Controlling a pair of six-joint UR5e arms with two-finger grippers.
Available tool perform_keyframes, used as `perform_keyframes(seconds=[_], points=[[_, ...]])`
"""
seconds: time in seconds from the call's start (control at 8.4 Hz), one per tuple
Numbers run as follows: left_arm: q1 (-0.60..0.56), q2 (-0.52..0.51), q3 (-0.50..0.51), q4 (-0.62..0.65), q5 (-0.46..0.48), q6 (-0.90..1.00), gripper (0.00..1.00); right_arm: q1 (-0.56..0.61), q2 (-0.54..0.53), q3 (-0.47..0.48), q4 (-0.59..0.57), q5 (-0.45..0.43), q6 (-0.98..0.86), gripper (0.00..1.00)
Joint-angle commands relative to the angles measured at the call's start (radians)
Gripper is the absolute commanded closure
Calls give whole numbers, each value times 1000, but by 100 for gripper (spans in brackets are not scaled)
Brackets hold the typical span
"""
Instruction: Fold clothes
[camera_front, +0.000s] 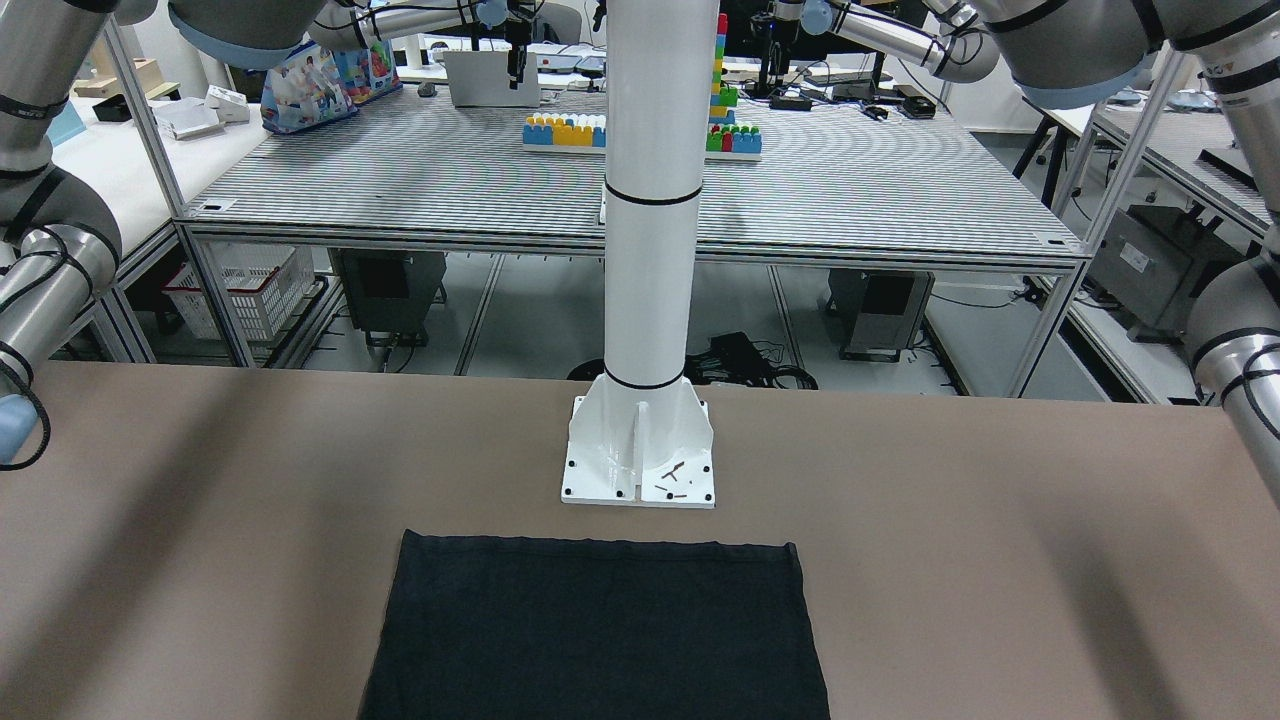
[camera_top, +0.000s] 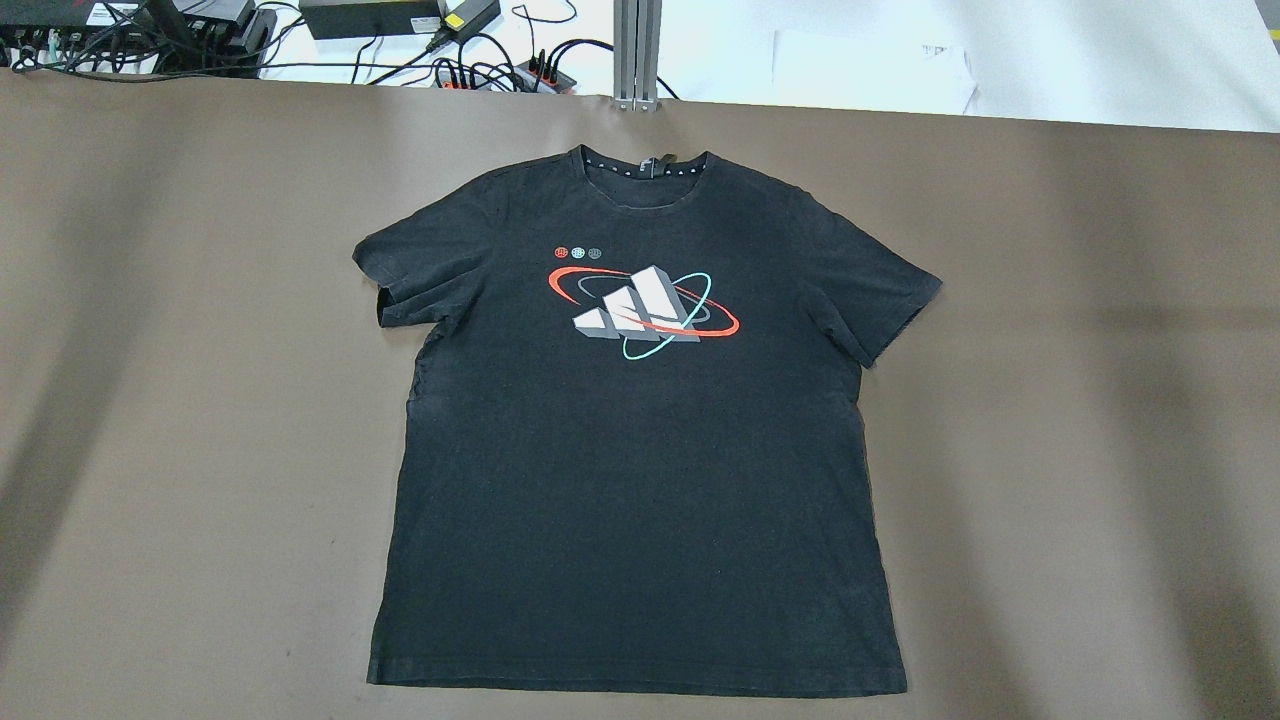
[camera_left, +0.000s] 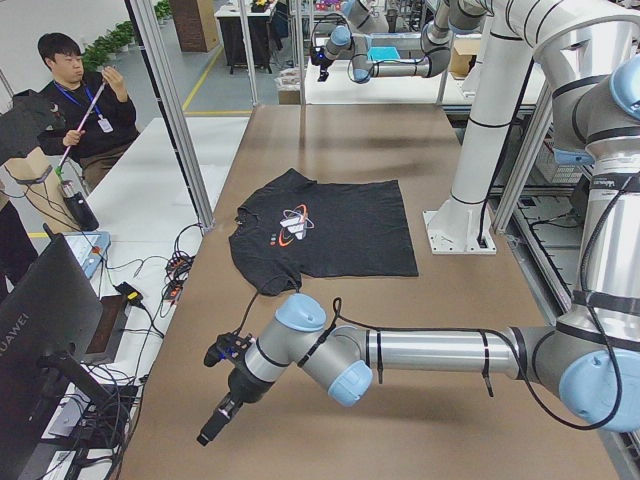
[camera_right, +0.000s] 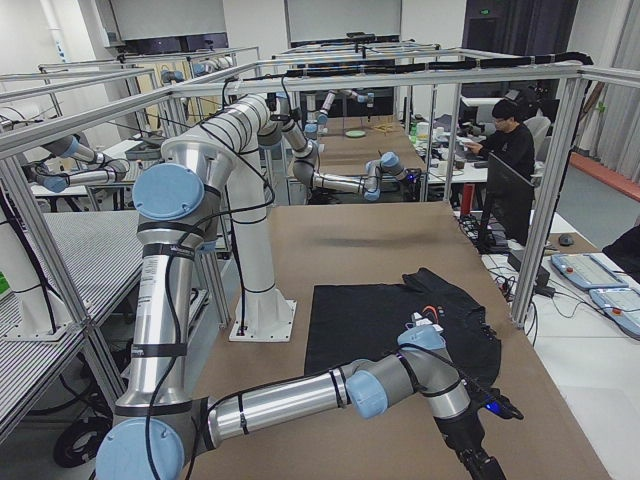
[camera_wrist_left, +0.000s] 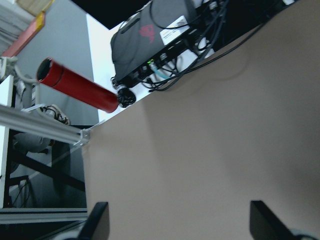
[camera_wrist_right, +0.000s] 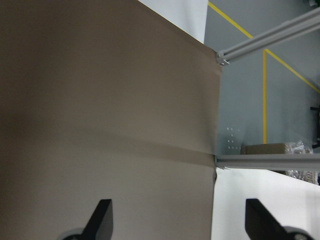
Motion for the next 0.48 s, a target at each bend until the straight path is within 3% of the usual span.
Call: perform_keyframes(seconds=[0.0, 0.36], points=[[66, -158, 147, -1, -103, -25, 0, -152, 94, -72, 28, 8, 170, 6], [181, -266, 200, -2, -186, -222, 0, -293, 167, -227, 184, 8, 368, 6]])
